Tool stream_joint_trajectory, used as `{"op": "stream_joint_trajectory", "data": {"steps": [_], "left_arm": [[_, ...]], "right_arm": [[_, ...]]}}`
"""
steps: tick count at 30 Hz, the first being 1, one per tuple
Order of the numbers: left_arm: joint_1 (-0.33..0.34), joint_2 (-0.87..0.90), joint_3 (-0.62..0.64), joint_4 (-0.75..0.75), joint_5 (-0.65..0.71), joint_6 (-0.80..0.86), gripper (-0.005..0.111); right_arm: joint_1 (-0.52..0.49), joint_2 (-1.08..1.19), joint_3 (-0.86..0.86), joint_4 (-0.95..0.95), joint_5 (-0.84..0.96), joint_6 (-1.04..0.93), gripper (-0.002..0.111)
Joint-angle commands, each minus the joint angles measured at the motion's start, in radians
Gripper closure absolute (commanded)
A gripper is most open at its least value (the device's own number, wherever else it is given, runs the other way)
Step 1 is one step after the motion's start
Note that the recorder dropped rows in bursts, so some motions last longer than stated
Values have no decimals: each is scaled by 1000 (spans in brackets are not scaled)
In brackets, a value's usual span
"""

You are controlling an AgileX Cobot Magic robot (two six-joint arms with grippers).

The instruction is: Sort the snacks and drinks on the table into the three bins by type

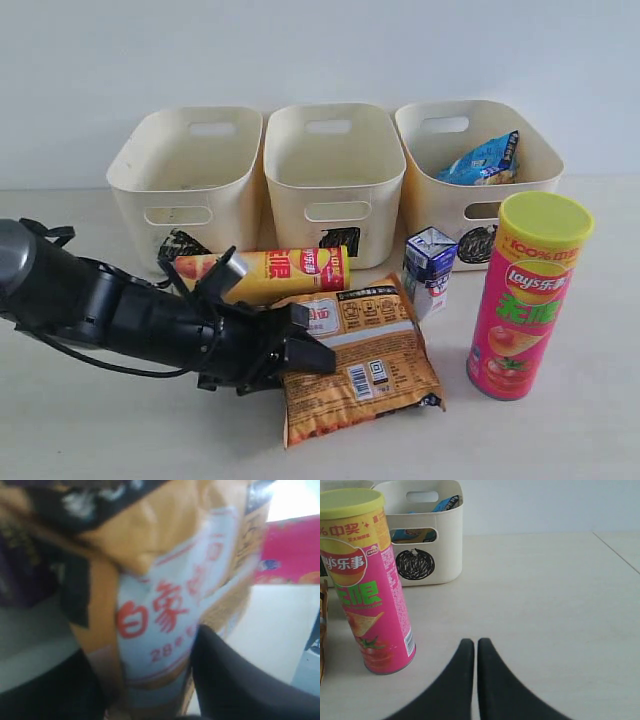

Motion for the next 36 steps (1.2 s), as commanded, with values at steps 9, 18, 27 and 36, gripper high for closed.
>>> {"op": "stream_joint_trajectory", "data": {"steps": [9,18,27,36], "left_arm": [[22,-11,2,9,225,35,102],[49,-64,2,9,333,28,102],[55,-212,-3,9,272,-25,102],[105,-292,-56,9,285,-98,102]], "right_arm": [[2,-6,4,-4,-6,0,108],[2,-6,4,-4,-6,0,108],[2,-6,4,-4,-6,0,108],[2,-6,4,-4,-6,0,108]]}}
